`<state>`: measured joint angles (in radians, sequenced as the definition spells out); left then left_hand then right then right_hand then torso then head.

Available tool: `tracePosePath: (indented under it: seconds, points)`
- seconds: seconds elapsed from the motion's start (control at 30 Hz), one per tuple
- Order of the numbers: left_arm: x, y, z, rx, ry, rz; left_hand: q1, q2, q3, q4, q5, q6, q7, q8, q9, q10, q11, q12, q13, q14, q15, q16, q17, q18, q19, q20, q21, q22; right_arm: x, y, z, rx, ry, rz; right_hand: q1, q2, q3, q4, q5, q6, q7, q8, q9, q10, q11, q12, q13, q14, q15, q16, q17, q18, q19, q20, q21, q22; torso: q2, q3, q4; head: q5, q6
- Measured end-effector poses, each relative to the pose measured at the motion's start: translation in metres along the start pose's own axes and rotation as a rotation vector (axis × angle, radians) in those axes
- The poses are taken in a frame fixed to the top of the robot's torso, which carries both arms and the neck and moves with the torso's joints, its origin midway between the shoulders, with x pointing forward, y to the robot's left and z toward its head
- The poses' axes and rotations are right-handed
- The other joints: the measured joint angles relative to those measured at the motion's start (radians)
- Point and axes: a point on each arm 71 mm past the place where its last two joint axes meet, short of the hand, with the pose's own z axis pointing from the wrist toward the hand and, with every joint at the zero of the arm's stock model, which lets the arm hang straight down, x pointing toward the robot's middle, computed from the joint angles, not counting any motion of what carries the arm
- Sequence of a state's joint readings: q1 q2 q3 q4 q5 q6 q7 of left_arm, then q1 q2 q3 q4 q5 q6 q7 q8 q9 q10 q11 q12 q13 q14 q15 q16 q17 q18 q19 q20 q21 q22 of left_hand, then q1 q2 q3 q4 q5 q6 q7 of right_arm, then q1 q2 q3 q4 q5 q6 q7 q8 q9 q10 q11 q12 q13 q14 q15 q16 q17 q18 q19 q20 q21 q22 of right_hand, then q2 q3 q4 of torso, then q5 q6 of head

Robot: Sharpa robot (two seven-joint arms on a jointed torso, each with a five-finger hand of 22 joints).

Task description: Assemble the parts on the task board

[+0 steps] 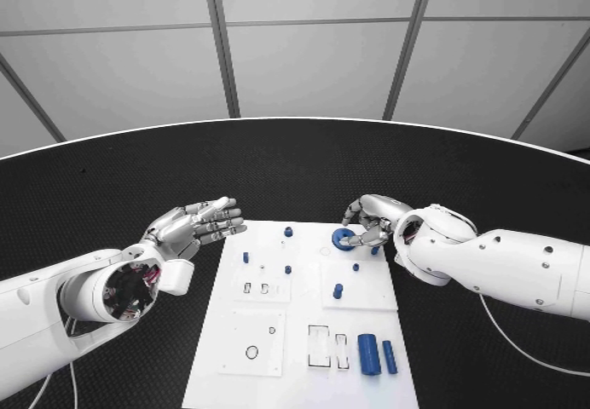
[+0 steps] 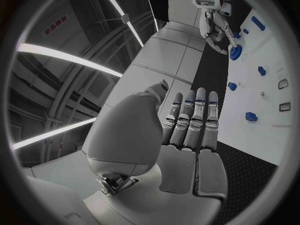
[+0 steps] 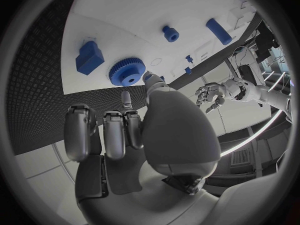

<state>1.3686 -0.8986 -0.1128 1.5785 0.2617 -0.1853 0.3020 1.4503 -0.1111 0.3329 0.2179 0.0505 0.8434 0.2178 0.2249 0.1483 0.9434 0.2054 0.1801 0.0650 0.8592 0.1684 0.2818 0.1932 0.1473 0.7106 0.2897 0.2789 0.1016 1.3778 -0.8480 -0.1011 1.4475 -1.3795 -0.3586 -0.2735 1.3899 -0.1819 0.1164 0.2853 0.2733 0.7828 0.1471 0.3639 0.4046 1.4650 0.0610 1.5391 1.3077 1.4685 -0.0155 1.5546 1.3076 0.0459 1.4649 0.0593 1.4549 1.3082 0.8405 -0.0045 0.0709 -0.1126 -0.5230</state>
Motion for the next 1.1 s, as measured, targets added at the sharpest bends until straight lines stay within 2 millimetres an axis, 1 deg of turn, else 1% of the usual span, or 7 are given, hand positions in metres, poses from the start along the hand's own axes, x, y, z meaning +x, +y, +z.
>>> tracePosePath:
  seconds: [0.07, 0.17, 0.23, 0.37, 0.8, 0.9, 1.1]
  points:
    - [0.0001, 0.0001, -0.0001, -0.001, 0.001, 0.0, 0.0, 0.0, 0.0, 0.0, 0.0, 0.0, 0.0, 0.0, 0.0, 0.0, 0.0, 0.0, 0.0, 0.0, 0.0, 0.0, 0.0, 0.0, 0.0, 0.0, 0.0, 0.0, 0.0004, -0.0002, 0.0002, 0.002, 0.004, -0.001, 0.005, 0.005, 0.002, -0.001, 0.004, 0.003, 0.003, 0.0, -0.001, 0.0, 0.0, 0.003, 0.0, 0.001, 0.001, 0.004, 0.0, 0.0, 0.002, 0.005, 0.014, 0.0, 0.0, 0.0, -0.0001, 0.0, -0.001]
    - [0.0, 0.0, -0.0002, -0.001, 0.0, 0.0, 0.0, 0.0, 0.0, 0.0, 0.0, 0.0, 0.0, 0.0, 0.0, 0.0, 0.0, 0.0, 0.0, 0.0, 0.0, 0.0, 0.0, 0.0, 0.0, 0.0, 0.0, 0.0, 0.0009, -0.0007, 0.0004, 0.006, 0.011, -0.004, 0.009, 0.001, 0.009, -0.002, 0.009, 0.003, 0.003, 0.0, -0.002, 0.0, 0.0, 0.009, 0.0, -0.002, 0.004, 0.004, 0.0, 0.0, 0.004, 0.011, 0.034, 0.0, 0.0, 0.0001, 0.0, 0.001, -0.002]
    - [-0.0001, 0.0, -0.0002, -0.001, 0.0, 0.0, 0.0, 0.0, 0.0, 0.0, 0.0, 0.0, 0.0, 0.0, 0.0, 0.0, 0.0, 0.0, 0.0, 0.0, 0.0, 0.0, 0.0, 0.0, 0.0, 0.0, 0.0, 0.0, 0.0012, -0.0008, 0.0004, 0.008, 0.015, -0.005, 0.014, 0.006, 0.01, -0.001, 0.009, 0.003, 0.003, 0.0, -0.003, 0.0, 0.0, 0.011, 0.0, -0.002, 0.004, 0.004, 0.0, -0.013, 0.0, 0.014, 0.044, 0.0, 0.0, 0.0002, 0.0002, 0.001, -0.003]
    - [-0.0001, 0.0001, -0.0003, -0.002, 0.0, 0.0, 0.0, 0.0, 0.002, -0.002, 0.0, 0.0, 0.0, 0.0, 0.0, 0.0, 0.0, -0.002, 0.0, 0.0, 0.0, 0.0, 0.0, 0.0, 0.0, 0.0, 0.0, 0.0, 0.002, -0.0004, 0.0005, 0.008, 0.024, -0.007, 0.022, 0.006, 0.026, -0.003, 0.025, 0.009, 0.009, 0.0, -0.007, 0.004, 0.004, 0.024, 0.0, -0.002, 0.004, 0.008, 0.0, -0.015, 0.0, 0.028, 0.071, 0.0, 0.0, 0.0002, 0.0006, 0.001, -0.004]
    - [-0.0004, 0.0, -0.0006, -0.003, 0.0, 0.0, 0.0, 0.0, 0.004, -0.004, 0.0, 0.0, 0.0, 0.0, -0.001, 0.0, 0.0, -0.006, 0.0, 0.0, 0.0, 0.0, 0.001, 0.0, 0.0, 0.0, 0.0, -0.001, 0.0042, -0.0026, 0.0021, 0.019, 0.046, -0.015, 0.022, 0.006, 0.033, -0.002, 0.027, 0.01, 0.009, 0.0, -0.008, 0.004, 0.004, 0.023, 0.0, -0.002, 0.004, 0.008, 0.0, -0.015, 0.0, 0.028, 0.073, 0.0, 0.001, 0.0002, 0.0011, 0.002, -0.008]
    - [-0.0004, 0.0, -0.0007, -0.003, 0.0, 0.0, 0.0, 0.0, 0.004, -0.004, 0.0, 0.0, 0.0, 0.0, -0.001, 0.0, 0.0, -0.006, 0.0, 0.0, 0.0, 0.0, 0.001, 0.0, 0.0, 0.0, 0.0, -0.001, 0.0047, -0.0028, 0.0023, 0.02, 0.05, -0.017, 0.034, 0.011, 0.048, -0.006, 0.032, 0.018, 0.01, 0.0, -0.01, 0.004, 0.004, 0.024, 0.0, -0.002, 0.004, 0.008, 0.0, -0.015, 0.003, 0.031, 0.077, 0.0, 0.001, 0.0002, 0.0012, 0.002, -0.008]
    - [-0.0006, 0.0, -0.0008, -0.004, 0.0, 0.0, 0.0, 0.0, 0.004, -0.004, 0.0, 0.0, 0.0, 0.0, -0.001, 0.0, 0.0, -0.006, 0.0, 0.0, 0.0, 0.0, 0.001, 0.0, 0.0, 0.0, 0.0, -0.001, 0.0058, -0.002, 0.0027, 0.017, 0.06, -0.02, 0.053, 0.003, 0.083, -0.016, 0.031, 0.038, 0.008, -0.001, -0.017, 0.004, 0.004, 0.027, 0.0, -0.002, 0.004, 0.008, 0.0, -0.015, 0.004, 0.032, 0.079, 0.0, 0.001, 0.0001, 0.0014, 0.001, -0.011]
